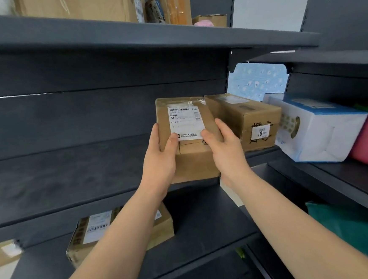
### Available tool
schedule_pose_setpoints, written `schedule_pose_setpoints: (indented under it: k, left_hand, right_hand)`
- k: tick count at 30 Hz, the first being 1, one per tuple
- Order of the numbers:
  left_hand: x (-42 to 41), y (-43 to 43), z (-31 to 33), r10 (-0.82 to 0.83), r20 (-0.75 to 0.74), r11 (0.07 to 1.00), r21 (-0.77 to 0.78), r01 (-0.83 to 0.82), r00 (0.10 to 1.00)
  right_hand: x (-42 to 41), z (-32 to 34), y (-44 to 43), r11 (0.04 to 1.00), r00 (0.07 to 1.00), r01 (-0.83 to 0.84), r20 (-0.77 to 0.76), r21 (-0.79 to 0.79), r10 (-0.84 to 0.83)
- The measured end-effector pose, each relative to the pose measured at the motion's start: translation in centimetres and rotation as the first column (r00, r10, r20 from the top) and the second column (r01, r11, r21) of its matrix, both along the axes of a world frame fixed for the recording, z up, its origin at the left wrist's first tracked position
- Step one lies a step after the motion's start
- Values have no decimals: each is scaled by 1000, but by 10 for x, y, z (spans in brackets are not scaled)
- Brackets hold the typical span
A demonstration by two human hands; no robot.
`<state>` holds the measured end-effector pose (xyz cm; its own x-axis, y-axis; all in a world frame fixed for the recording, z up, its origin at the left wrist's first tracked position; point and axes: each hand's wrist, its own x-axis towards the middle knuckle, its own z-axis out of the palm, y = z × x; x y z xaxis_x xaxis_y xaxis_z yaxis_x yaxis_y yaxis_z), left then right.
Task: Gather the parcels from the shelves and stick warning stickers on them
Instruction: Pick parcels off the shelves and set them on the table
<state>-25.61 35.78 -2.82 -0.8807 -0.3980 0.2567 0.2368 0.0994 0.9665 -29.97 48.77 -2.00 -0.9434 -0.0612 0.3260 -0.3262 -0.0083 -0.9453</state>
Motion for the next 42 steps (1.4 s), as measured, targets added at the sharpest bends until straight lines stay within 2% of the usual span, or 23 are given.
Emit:
schedule_pose_setpoints:
  k: [5, 12, 17, 22, 31, 36, 42]
  left_hand:
    - [59, 23, -6, -19, -41, 998, -58, 16, 999]
    - [136, 64, -20, -160, -40, 984, -88, 156, 986]
    - [178, 90, -34, -286, -12, 957, -53, 285, 958]
    - [221, 110, -44, -463, 22, 882, -82, 464, 886]
    - [304, 160, -66, -737, 102, 651, -158, 742, 668]
    - [368, 215, -67, -867, 126, 469, -123, 875, 482]
    - [460, 297, -69, -960, 122, 230, -161, 960, 251]
  right_hand:
    - [62, -4, 28, 1000, 1000, 0, -12, 0, 0]
    - [151, -17, 76, 993, 994, 112, -7, 23, -111]
    - [211, -32, 102, 964, 964, 264, 6, 8, -265]
    - [279, -46, 119, 896, 893, 444, 81, 6, -443]
    - [422, -69, 158, 697, 689, 717, 159, -8, -707]
    - [512, -70, 195, 489, 481, 872, 165, 10, -861]
    - [632, -72, 249, 250, 241, 968, 172, 31, -955]
